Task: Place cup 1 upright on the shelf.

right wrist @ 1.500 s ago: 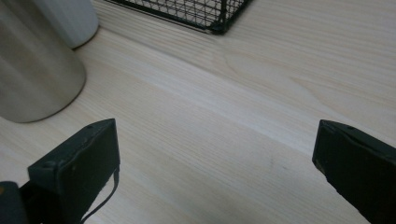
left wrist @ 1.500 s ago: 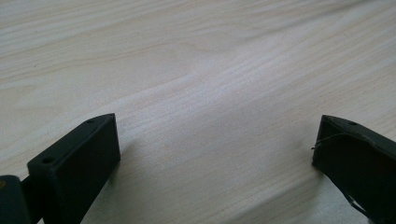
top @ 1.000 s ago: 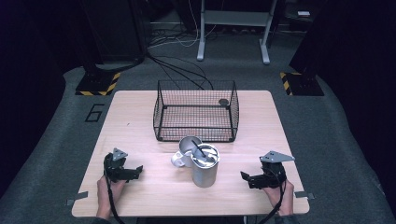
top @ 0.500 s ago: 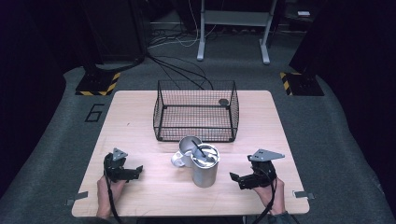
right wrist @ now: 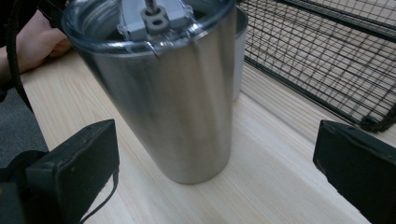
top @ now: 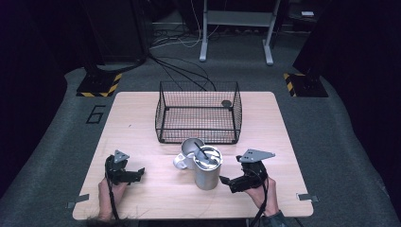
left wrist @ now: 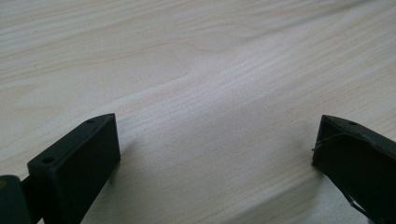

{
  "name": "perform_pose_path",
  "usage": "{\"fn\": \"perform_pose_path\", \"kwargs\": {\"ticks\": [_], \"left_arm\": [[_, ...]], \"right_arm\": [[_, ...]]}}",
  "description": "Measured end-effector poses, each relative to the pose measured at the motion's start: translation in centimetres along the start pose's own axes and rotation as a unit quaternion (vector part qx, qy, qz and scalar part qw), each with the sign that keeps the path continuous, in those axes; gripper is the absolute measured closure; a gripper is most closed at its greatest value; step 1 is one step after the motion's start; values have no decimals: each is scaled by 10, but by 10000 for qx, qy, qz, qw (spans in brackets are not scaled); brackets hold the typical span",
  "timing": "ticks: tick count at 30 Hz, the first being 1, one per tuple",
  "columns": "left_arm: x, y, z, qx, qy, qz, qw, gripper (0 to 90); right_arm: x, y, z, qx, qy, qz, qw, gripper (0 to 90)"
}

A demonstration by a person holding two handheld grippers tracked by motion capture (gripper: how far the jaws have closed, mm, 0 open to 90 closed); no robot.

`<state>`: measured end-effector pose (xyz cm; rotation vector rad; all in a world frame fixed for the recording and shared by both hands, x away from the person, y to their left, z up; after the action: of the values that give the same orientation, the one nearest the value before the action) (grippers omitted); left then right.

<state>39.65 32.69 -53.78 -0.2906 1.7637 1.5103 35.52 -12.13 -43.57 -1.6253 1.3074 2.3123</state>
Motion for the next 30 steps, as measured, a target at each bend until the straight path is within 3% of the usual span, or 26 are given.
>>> {"fn": "perform_pose_path", "kwargs": {"ticks": [12,30], "left_arm": [[0,0,0,-1,0,-4,10000,5],[0,-1,0,-15,11,-40,10000,5]], "right_arm": [[-19,-17,14,-168,230,-35,9996,0],[-31,-38,22,-223,293,-91,9993,0]]}}
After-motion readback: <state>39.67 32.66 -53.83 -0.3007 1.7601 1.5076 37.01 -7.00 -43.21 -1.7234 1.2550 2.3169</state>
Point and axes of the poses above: each handheld gripper's, and its own axes: y roughly backward along the jaws, x roughly out of its underside, z roughly to its left, the point moved 1 cm from there along -y, roughly forward along the jaws, and after that the axes turned 3 degrees about z, right-handed, at the moved point
